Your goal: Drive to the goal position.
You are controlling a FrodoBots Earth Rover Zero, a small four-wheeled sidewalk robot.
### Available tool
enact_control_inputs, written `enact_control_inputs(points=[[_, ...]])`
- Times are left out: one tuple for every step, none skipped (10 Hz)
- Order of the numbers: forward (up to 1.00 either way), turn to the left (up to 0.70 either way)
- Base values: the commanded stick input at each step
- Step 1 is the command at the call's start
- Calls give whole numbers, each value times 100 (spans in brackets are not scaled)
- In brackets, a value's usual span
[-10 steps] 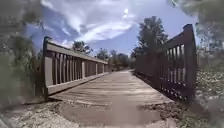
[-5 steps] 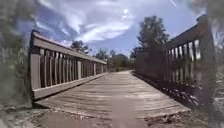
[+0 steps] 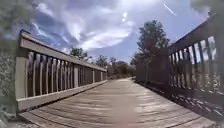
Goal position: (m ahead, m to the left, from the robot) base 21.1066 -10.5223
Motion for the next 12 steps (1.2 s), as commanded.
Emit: enact_control_inputs(points=[[70,0],[70,0],[70,0],[70,0],[70,0],[70,0],[70,0],[70,0],[70,0],[70,0],[70,0],[70,0]])
